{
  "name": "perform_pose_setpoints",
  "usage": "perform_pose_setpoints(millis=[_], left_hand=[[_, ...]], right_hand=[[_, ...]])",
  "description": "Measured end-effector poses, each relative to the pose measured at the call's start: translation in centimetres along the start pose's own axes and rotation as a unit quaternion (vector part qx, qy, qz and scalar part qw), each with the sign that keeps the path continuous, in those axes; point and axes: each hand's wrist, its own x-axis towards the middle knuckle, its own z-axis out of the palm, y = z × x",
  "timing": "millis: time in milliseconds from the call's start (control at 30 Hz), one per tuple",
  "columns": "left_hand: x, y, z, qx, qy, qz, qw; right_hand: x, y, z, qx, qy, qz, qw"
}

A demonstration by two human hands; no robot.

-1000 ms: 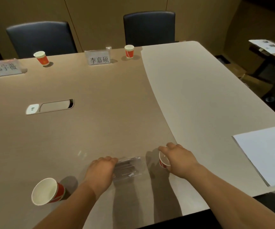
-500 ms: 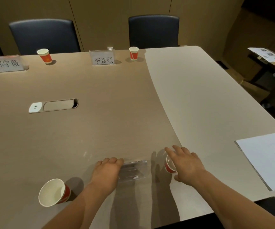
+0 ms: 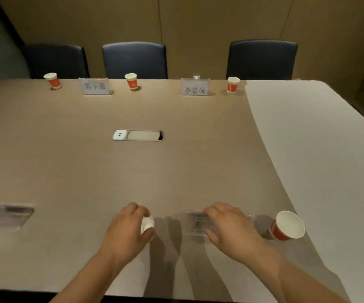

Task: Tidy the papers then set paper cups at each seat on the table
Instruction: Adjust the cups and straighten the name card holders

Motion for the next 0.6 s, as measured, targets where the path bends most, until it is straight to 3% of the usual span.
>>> perform_pose_setpoints(millis=[133, 300, 500, 600], left_hand=[[-4.4, -2.4, -2.7, -0.046, 0.026, -0.060, 0.997], [-9.8, -6.7, -6.6, -0.003, 0.000, -0.101, 0.995], [-12.2, -12.4, -8.9, -0.003, 0.007, -0.124, 0.992], [-11.6, -16.2, -9.7, 0.015, 0.009, -0.106, 0.994]], right_hand=[[1.8, -4.9, 1.1, 0.072, -0.040, -0.068, 0.994], [3.4, -11.0, 3.2, 0.054, -0.063, -0.119, 0.989], [5.1, -16.1, 4.3, -0.081, -0.059, -0.071, 0.992], [6.8, -17.3, 5.2, -0.092, -0.121, -0.026, 0.988]])
